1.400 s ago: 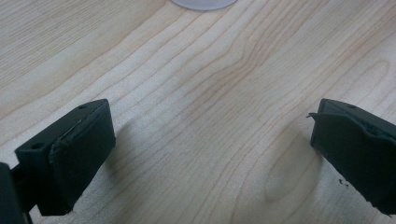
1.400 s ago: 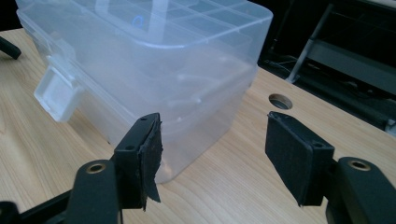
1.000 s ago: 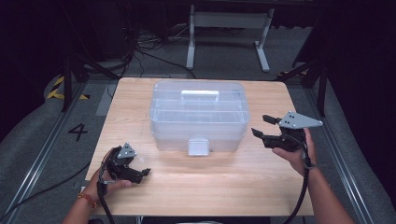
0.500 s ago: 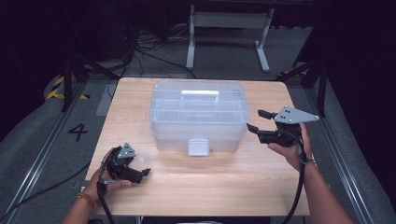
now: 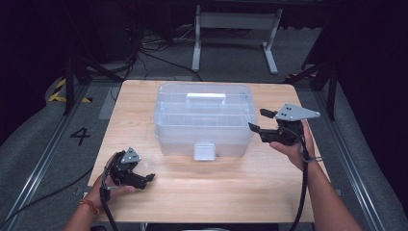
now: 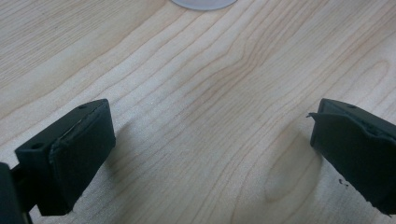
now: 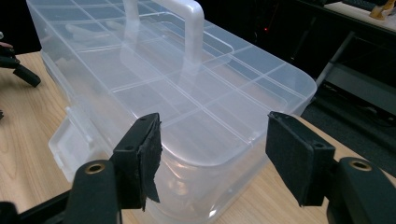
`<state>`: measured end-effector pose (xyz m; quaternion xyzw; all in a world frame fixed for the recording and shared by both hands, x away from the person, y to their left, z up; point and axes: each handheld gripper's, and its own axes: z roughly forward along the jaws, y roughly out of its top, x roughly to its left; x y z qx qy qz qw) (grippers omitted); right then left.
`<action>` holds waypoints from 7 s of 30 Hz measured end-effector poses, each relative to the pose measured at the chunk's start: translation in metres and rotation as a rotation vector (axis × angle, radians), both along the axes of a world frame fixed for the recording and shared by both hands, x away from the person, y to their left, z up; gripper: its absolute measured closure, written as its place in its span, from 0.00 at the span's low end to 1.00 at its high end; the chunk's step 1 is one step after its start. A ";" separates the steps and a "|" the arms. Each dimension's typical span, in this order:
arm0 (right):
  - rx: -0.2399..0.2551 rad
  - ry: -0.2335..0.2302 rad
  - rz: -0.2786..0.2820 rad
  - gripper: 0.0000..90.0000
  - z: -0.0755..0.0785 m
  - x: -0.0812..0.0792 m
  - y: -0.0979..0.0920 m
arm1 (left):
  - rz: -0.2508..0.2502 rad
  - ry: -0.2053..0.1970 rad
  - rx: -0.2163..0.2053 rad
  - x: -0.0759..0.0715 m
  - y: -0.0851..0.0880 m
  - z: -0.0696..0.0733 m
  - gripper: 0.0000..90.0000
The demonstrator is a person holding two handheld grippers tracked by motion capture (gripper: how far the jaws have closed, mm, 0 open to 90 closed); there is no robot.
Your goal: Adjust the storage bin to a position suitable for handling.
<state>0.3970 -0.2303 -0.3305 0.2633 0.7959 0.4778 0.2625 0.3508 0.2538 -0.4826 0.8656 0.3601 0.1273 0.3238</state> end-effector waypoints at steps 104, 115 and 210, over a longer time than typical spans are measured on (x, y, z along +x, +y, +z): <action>-0.226 0.076 0.083 0.81 0.030 0.084 0.103 | 0.029 -0.017 -0.020 0.000 0.004 0.003 0.17; -0.223 0.136 0.085 0.81 0.042 0.095 0.103 | 0.008 -0.179 -0.076 0.005 0.004 0.050 0.50; -0.121 0.063 -0.012 0.61 -0.003 0.000 -0.023 | 0.018 -0.325 -0.157 0.038 -0.030 0.097 1.00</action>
